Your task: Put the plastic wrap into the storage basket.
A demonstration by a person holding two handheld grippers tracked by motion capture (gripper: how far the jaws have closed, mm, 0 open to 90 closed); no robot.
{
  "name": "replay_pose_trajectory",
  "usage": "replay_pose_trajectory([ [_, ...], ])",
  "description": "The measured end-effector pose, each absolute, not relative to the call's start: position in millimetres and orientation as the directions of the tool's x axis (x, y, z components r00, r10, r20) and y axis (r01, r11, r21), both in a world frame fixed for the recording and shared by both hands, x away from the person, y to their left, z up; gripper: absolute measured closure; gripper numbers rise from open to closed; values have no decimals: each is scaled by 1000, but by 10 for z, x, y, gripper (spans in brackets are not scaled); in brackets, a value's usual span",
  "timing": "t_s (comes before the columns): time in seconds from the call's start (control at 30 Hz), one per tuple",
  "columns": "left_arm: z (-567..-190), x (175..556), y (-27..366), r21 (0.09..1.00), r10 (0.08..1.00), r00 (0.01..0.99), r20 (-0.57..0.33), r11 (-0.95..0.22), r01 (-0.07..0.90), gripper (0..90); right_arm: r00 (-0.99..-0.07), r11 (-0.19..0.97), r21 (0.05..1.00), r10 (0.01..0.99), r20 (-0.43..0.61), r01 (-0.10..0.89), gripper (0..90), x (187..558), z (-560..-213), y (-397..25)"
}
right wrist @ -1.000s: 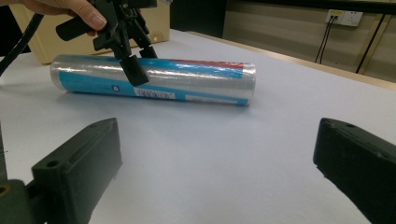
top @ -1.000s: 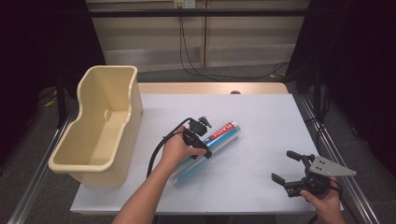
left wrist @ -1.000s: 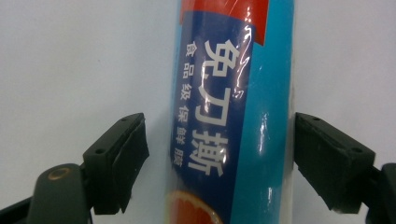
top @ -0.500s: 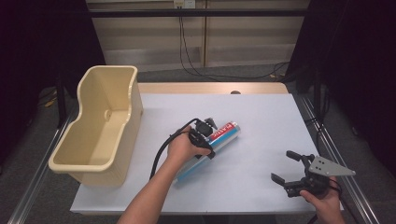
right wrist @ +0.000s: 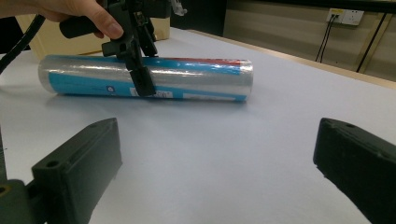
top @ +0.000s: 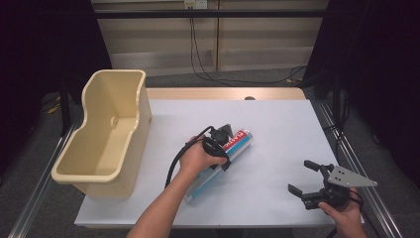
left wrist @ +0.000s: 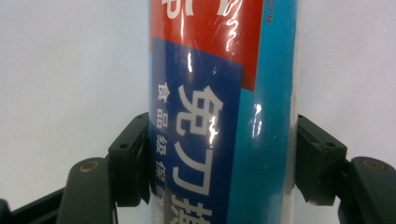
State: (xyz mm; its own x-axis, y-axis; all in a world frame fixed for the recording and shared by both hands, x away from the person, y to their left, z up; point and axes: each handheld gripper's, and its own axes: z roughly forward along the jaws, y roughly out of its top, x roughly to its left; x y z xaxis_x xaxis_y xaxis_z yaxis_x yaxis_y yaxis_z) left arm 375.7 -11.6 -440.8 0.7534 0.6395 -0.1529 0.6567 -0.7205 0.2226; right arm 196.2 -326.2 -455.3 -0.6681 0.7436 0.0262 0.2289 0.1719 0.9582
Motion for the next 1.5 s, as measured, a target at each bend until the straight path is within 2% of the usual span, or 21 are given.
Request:
replay_pose_trajectory([
  [0.27,-4242,3733,17,251,670,721,-177,-678,691,320,-667,174,958,745,24,229,6,1964,-4551,-3256],
  [1.13,-3495,3740,413,305,718,675,-171,-613,729,320,-672,177,959,740,19,222,5,1964,-4547,-3234],
  [1.5,-3188,3736,609,297,741,653,-158,-595,747,320,-677,175,959,735,22,221,2,1971,-4551,-3216],
])
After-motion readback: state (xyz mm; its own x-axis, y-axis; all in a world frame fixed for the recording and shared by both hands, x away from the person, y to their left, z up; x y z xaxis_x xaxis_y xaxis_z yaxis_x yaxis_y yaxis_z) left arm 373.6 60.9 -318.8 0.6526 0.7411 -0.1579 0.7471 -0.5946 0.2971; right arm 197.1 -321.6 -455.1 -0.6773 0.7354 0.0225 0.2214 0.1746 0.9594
